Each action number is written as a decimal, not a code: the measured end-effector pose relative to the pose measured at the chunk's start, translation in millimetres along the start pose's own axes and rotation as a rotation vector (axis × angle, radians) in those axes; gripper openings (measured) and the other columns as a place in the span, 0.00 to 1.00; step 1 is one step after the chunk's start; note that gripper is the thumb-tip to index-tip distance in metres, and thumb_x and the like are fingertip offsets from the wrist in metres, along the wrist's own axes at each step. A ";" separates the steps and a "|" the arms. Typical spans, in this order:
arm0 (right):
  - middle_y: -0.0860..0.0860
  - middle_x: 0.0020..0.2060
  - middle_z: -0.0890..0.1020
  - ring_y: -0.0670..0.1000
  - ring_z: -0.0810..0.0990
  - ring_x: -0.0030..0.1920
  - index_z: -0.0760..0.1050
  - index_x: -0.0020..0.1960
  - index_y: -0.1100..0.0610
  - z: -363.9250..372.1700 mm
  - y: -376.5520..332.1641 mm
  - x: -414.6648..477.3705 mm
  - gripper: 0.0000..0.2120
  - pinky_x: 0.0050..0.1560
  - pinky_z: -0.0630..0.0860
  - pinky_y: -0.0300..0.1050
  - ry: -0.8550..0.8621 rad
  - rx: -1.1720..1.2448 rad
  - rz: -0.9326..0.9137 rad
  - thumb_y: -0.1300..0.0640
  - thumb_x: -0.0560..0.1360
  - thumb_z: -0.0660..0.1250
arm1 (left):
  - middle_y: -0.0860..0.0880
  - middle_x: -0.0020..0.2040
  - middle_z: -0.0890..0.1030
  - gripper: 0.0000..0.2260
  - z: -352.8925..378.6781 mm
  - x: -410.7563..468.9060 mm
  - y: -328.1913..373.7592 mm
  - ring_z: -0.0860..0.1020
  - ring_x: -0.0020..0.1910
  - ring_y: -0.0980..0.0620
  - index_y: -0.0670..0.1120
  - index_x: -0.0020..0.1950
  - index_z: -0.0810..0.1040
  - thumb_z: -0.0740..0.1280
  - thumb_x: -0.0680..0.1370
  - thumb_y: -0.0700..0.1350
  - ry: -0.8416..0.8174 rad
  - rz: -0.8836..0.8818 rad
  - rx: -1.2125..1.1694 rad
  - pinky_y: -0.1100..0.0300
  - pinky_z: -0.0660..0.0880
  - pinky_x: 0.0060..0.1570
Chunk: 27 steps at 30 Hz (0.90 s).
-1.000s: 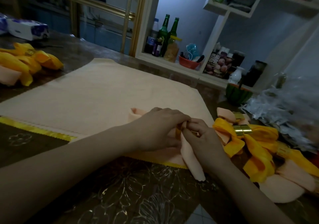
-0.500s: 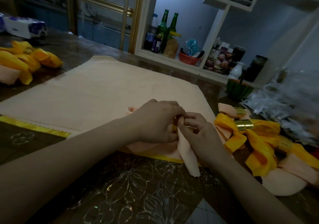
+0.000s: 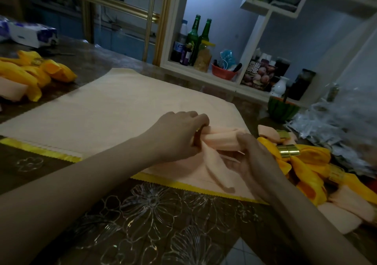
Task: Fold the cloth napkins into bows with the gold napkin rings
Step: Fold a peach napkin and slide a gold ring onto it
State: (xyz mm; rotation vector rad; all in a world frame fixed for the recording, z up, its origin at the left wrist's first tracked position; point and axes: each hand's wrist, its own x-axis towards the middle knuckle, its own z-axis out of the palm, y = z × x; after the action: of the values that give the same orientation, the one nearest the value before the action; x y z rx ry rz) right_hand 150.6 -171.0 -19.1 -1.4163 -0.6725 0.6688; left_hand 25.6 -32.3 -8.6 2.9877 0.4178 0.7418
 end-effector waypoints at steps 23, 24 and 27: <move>0.64 0.49 0.79 0.58 0.82 0.48 0.71 0.56 0.63 3.4 -27.8 -8.6 0.09 0.38 0.83 0.47 0.181 0.752 0.097 0.67 0.76 0.62 | 0.50 0.58 0.78 0.32 -11.0 3.5 12.8 0.78 0.55 0.53 0.52 0.60 0.73 0.74 0.59 0.58 -0.172 -0.423 -1.222 0.54 0.76 0.56; 0.64 0.48 0.80 0.57 0.82 0.47 0.71 0.55 0.64 4.7 -27.2 -9.8 0.09 0.38 0.83 0.46 0.154 0.706 0.107 0.66 0.76 0.62 | 0.51 0.57 0.79 0.29 -9.6 2.5 16.5 0.79 0.55 0.54 0.53 0.58 0.75 0.76 0.60 0.59 -0.212 -0.403 -1.257 0.54 0.77 0.55; 0.59 0.35 0.82 0.52 0.83 0.36 0.77 0.45 0.65 7.1 -22.0 -11.4 0.05 0.36 0.81 0.41 0.074 0.468 0.117 0.66 0.75 0.63 | 0.52 0.54 0.82 0.27 -4.2 0.5 25.3 0.80 0.53 0.55 0.53 0.58 0.76 0.72 0.62 0.61 -0.199 -0.376 -1.339 0.55 0.79 0.51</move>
State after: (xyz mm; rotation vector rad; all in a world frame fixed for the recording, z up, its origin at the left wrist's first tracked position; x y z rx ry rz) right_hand 138.2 -176.1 2.8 -1.0437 -0.3452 0.8019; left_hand 30.5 -56.7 -2.2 1.6333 0.2724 0.3941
